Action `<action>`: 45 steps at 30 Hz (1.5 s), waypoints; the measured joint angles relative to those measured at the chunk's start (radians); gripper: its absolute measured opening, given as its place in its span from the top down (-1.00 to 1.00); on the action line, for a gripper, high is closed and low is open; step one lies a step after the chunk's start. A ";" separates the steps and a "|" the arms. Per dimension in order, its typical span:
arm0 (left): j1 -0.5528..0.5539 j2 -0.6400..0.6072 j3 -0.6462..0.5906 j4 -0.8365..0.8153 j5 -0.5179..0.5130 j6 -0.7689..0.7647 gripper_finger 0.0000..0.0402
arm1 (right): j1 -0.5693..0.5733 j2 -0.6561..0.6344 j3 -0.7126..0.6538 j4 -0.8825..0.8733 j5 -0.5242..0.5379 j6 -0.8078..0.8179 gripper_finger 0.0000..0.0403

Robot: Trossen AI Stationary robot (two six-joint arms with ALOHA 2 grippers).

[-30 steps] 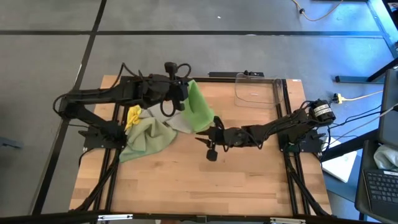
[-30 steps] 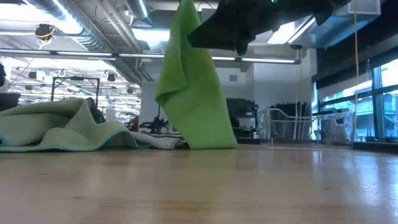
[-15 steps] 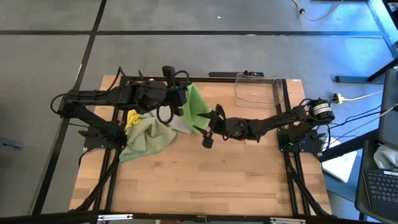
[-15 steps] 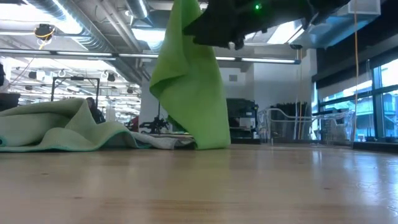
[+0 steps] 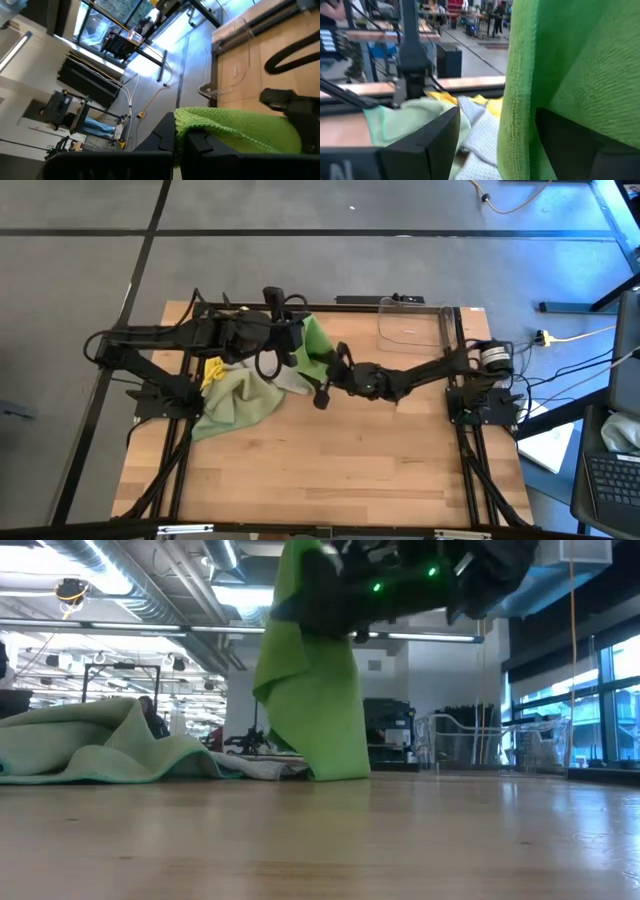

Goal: Fold microfiber towels
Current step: Fold the green cloth

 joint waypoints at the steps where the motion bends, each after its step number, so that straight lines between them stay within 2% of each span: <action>1: 0.000 0.000 -0.001 -0.002 0.000 0.000 1.00 | -0.004 0.021 0.013 0.002 -0.001 0.000 -0.29; 6: 0.000 0.001 -0.001 -0.010 -0.003 0.000 1.00 | -0.011 0.091 0.038 0.001 -0.001 -0.001 -0.28; 10: 0.000 0.002 -0.001 -0.013 -0.022 0.005 1.00 | -0.003 0.102 0.038 -0.017 0.000 -0.005 -0.15; 13: 0.000 0.002 0.000 -0.017 -0.023 0.003 1.00 | 0.008 0.102 0.038 -0.029 0.000 -0.029 0.05; 16: 0.000 0.002 0.000 -0.020 -0.023 0.000 1.00 | 0.022 0.102 0.038 -0.029 0.020 -0.082 0.34; 21: 0.000 0.002 0.000 -0.046 -0.070 0.000 1.00 | 0.060 0.102 0.038 -0.035 0.138 -0.196 0.90; 27: 0.000 0.002 -0.001 -0.072 -0.074 -0.020 1.00 | 0.107 0.043 0.038 -0.066 0.283 -0.312 0.96; 32: 0.016 0.002 -0.001 -0.084 -0.075 -0.031 1.00 | 0.160 -0.094 0.038 -0.269 0.399 -0.382 0.96; 40: 0.032 0.001 -0.001 -0.155 -0.043 -0.151 1.00 | 0.254 -0.343 0.038 -0.842 0.389 -0.053 0.97; 42: 0.025 0.001 -0.001 -0.167 -0.044 -0.176 1.00 | 0.290 -0.399 0.037 -0.954 0.440 -0.003 0.98; 45: 0.017 0.001 -0.001 -0.159 -0.047 -0.179 1.00 | 0.349 -0.499 0.037 -1.084 0.624 0.021 0.98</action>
